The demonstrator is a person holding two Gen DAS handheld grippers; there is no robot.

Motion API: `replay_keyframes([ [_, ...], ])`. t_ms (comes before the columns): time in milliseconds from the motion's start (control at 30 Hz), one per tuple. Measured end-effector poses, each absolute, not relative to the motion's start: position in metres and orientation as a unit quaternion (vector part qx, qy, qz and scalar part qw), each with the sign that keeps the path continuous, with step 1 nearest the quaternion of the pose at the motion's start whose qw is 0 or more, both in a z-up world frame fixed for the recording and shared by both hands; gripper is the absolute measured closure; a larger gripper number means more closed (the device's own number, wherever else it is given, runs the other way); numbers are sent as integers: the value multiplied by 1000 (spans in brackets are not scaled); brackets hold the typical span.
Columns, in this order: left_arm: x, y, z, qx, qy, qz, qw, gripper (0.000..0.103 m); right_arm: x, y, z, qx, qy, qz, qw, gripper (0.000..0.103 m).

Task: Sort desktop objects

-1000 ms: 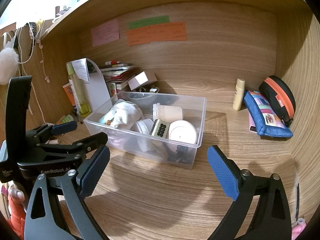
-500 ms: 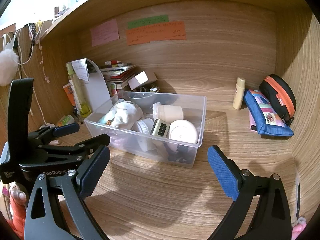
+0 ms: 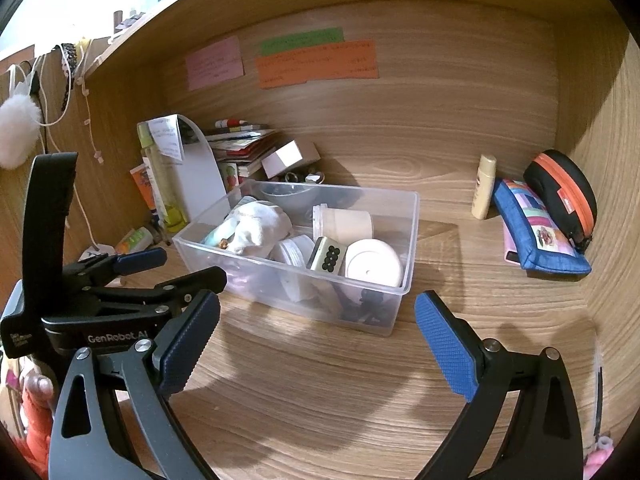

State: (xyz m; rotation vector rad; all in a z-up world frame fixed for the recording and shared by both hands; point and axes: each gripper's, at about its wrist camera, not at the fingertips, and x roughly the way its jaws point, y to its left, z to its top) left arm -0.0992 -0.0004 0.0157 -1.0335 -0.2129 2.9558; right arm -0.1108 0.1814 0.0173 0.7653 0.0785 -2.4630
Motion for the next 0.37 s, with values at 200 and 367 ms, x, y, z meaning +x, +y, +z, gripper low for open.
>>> replay_keyframes([
  [200, -95, 6, 19, -309, -45, 950, -1, 6, -112, 181, 17, 286, 28, -917, 278, 5],
  [367, -94, 7, 21, -309, -47, 950, 3, 6, -112, 181, 18, 286, 28, -917, 277, 5],
])
